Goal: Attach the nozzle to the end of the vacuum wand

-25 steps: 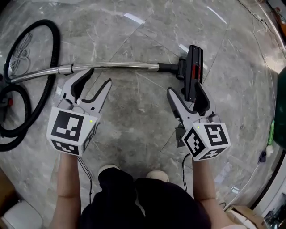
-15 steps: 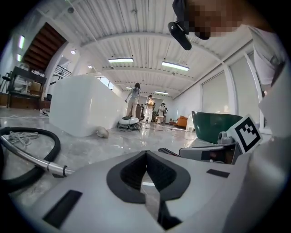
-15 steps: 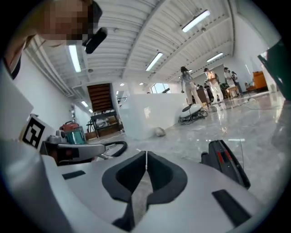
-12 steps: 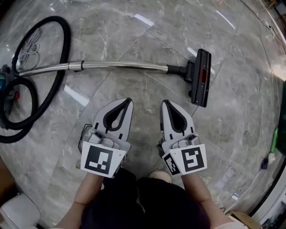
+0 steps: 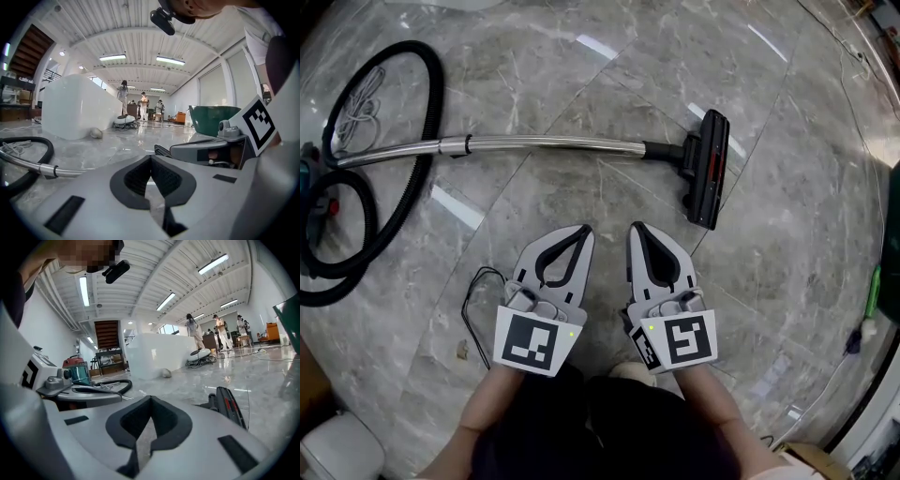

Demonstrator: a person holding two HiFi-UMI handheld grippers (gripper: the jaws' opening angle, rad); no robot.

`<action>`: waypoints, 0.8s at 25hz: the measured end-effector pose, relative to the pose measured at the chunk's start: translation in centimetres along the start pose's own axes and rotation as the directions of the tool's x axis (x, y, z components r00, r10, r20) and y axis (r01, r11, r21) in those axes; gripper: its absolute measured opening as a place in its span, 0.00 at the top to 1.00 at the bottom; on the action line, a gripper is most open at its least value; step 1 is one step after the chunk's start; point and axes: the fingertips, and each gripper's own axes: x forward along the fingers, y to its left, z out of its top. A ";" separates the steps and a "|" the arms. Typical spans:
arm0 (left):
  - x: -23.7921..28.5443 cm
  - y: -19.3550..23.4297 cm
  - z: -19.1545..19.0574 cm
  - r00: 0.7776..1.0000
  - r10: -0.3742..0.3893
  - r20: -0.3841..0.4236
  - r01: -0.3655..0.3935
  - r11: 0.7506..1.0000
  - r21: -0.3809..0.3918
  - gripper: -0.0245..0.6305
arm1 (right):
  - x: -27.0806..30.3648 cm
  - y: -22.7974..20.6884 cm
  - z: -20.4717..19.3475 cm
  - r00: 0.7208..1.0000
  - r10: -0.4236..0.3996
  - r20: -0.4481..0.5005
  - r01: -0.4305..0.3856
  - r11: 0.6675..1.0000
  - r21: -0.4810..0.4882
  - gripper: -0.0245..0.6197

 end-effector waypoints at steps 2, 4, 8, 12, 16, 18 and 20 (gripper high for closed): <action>0.0 0.0 -0.1 1.000 0.000 -0.004 0.000 1.000 -0.010 0.95 | 0.1 -0.3 0.1 1.000 -0.011 0.001 0.011 1.000 -0.007 0.94; 0.0 0.1 -0.2 1.000 -0.002 -0.008 0.001 0.999 -0.032 0.95 | 0.3 -0.4 0.1 1.000 -0.015 0.000 0.015 1.000 -0.008 0.94; -0.1 0.4 -0.5 1.000 0.000 -0.020 -0.001 0.999 -0.051 0.95 | 0.4 -0.1 -0.1 1.000 -0.008 -0.003 0.008 1.000 -0.017 0.94; 0.0 0.4 -0.7 1.000 0.000 -0.026 -0.001 0.999 -0.051 0.95 | 0.6 -0.1 0.0 1.000 -0.010 -0.002 0.010 0.999 -0.036 0.94; 0.1 0.5 -0.7 1.000 0.000 -0.030 -0.001 0.999 -0.049 0.95 | 0.6 -0.2 0.0 1.000 -0.017 -0.005 0.017 0.999 -0.042 0.94; 0.1 0.5 -0.7 0.999 0.000 -0.033 -0.002 0.999 -0.048 0.95 | 0.6 -0.2 0.0 1.000 -0.018 -0.006 0.018 0.999 -0.044 0.94; 0.1 0.5 -0.8 0.999 0.002 -0.036 -0.004 0.999 -0.048 0.95 | 0.6 -0.2 0.0 1.000 -0.018 -0.006 0.018 0.999 -0.051 0.94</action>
